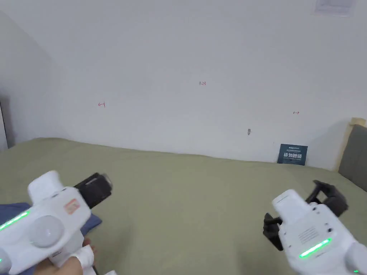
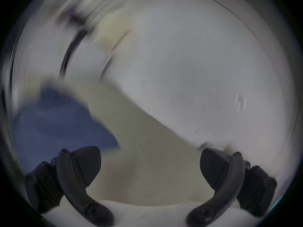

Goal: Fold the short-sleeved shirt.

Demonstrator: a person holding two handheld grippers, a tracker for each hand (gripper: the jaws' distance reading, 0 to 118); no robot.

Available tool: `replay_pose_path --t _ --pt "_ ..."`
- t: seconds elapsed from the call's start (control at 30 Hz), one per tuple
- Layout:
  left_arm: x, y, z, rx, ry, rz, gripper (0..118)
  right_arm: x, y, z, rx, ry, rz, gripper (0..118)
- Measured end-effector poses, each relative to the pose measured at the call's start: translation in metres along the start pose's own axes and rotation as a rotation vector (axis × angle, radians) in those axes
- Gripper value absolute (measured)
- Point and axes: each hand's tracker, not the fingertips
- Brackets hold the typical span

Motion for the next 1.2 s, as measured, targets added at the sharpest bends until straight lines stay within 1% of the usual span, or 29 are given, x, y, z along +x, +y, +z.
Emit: replay_pose_path --t 0.03,0.1,0.17,0.2,0.23,0.27,0.3,0.33,0.47,0.57,0.7,0.77,0.83,0.9,0.97,1.0,1.03,1.07,1.13,1.17,1.2 --pt "0.014 0.0 0.007 0.076 0.034 -0.17 118 0.012 -0.001 0.002 0.006 0.058 -0.173 118" --pt "0.032 -0.004 0.024 0.216 0.002 -0.341 118 0.033 -0.008 0.008 0.027 0.148 -0.52 118" --pt "0.041 -0.005 0.04 0.27 0.007 -0.407 118 0.04 -0.017 0.013 0.036 0.177 -0.731 118" --pt "0.046 -0.009 0.045 0.279 0.009 -0.41 118 0.039 -0.021 0.017 0.042 0.159 -0.793 118" --pt "0.049 -0.012 0.048 0.27 0.004 -0.384 118 0.038 -0.024 0.02 0.051 0.146 -0.826 118" --pt "0.044 -0.011 0.045 0.252 -0.019 -0.352 118 0.037 -0.026 0.022 0.06 0.125 -0.83 118" --pt "0.045 -0.013 0.046 0.226 -0.042 -0.314 118 0.036 -0.026 0.024 0.059 0.091 -0.808 118" --pt "0.046 -0.015 0.047 0.214 -0.044 -0.298 118 0.032 -0.024 0.026 0.054 0.077 -0.795 118" --pt "0.044 -0.017 0.041 0.204 -0.051 -0.305 118 0.038 -0.021 0.027 0.03 0.055 -0.836 118" --pt "0.043 -0.016 0.039 0.189 -0.06 -0.309 118 0.04 -0.018 0.03 0.032 -0.016 -0.809 118" --pt "0.041 -0.016 0.038 0.184 -0.051 -0.255 118 0.04 -0.011 0.034 0.03 0.0 -0.773 118" --pt "0.039 -0.015 0.036 0.174 -0.046 -0.236 118 0.036 -0.009 0.037 0.045 0.022 -0.772 118" --pt "0.039 -0.013 0.036 0.148 -0.046 -0.235 118 0.035 -0.007 0.037 0.045 0.038 -0.766 118" --pt "0.038 -0.012 0.034 0.122 -0.029 -0.248 118 0.031 -0.006 0.037 0.024 0.03 -0.748 117" --pt "0.038 -0.015 0.035 0.117 -0.017 -0.261 118 0.027 -0.005 0.037 0.011 0.024 -0.73 114" --pt "0.037 -0.016 0.036 0.122 -0.012 -0.267 118 0.025 -0.005 0.039 0.01 0.028 -0.725 107" --pt "0.036 -0.017 0.037 0.122 -0.01 -0.27 117 0.024 -0.005 0.041 0.009 0.035 -0.725 91" --pt "0.036 -0.02 0.039 0.125 -0.011 -0.271 113 0.022 -0.005 0.043 0.018 0.043 -0.722 54" --pt "0.036 -0.023 0.04 0.105 -0.026 -0.289 108 0.017 -0.003 0.045 0.026 0.036 -0.694 32" --pt "0.036 -0.026 0.041 0.112 -0.03 -0.295 103 0.014 -0.003 0.044 0.017 0.024 -0.664 23" --pt "0.038 -0.03 0.044 0.139 -0.008 -0.319 74 0.011 -0.002 0.045 0.022 0.03 -0.67 8"
